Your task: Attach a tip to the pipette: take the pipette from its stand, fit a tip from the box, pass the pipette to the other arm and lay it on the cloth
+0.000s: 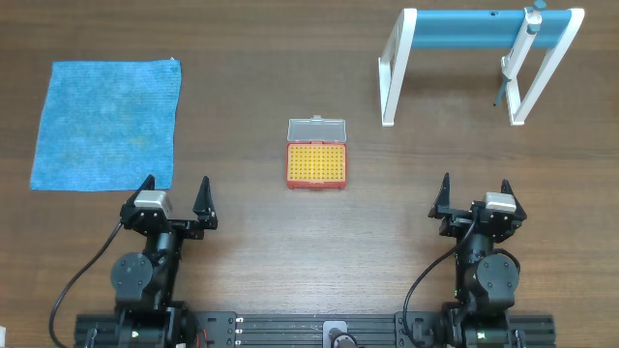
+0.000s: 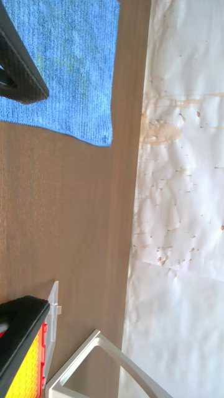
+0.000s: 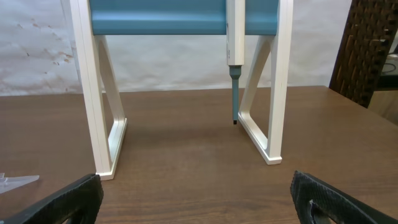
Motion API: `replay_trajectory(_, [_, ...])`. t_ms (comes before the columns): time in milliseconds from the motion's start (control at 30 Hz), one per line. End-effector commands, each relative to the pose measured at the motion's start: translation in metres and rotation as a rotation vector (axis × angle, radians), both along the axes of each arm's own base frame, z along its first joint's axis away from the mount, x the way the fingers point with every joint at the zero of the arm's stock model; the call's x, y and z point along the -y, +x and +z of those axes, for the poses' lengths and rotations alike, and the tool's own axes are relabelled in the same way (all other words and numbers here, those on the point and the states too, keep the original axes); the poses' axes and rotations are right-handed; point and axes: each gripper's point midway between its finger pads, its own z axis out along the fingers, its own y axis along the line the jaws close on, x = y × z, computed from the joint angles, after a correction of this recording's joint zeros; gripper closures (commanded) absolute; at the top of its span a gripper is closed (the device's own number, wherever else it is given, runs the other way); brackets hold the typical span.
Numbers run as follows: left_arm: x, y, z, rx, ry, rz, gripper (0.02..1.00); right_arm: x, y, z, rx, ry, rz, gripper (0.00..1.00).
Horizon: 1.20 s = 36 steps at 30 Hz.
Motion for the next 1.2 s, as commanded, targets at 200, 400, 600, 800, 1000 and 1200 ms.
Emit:
replay_trajectory(200, [-0.0028, -0.0003, -0.0009, -0.001, 0.017, 0.017, 0.025, -0.0009, -0.0002, -0.0011, 0.004, 0.015, 0.006, 0.007])
replay_trajectory(400, [-0.0028, -0.0003, -0.0009, -0.001, 0.017, 0.017, 0.020, -0.0009, -0.0002, -0.0011, 0.004, 0.015, 0.006, 0.007])
replay_trajectory(600, [-0.0028, -0.0003, -0.0009, -0.001, 0.017, 0.017, 0.023, -0.0010, -0.0002, -0.0011, 0.004, 0.015, 0.007, 0.007])
replay_trajectory(800, [-0.0028, -0.0003, -0.0009, -0.001, 0.018, 0.017, 0.023, -0.0009, -0.0002, -0.0011, 0.004, 0.015, 0.006, 0.007])
replay_trajectory(1000, [-0.0028, -0.0003, -0.0009, -0.001, 0.017, 0.017, 0.020, -0.0009, -0.0002, -0.0010, 0.005, 0.015, 0.006, 0.007])
replay_trajectory(1200, [-0.0028, -0.0003, -0.0009, -0.001, 0.017, 0.017, 0.020, 0.0048, -0.0007, 0.0081, 0.039, -0.005, -0.026, 0.007])
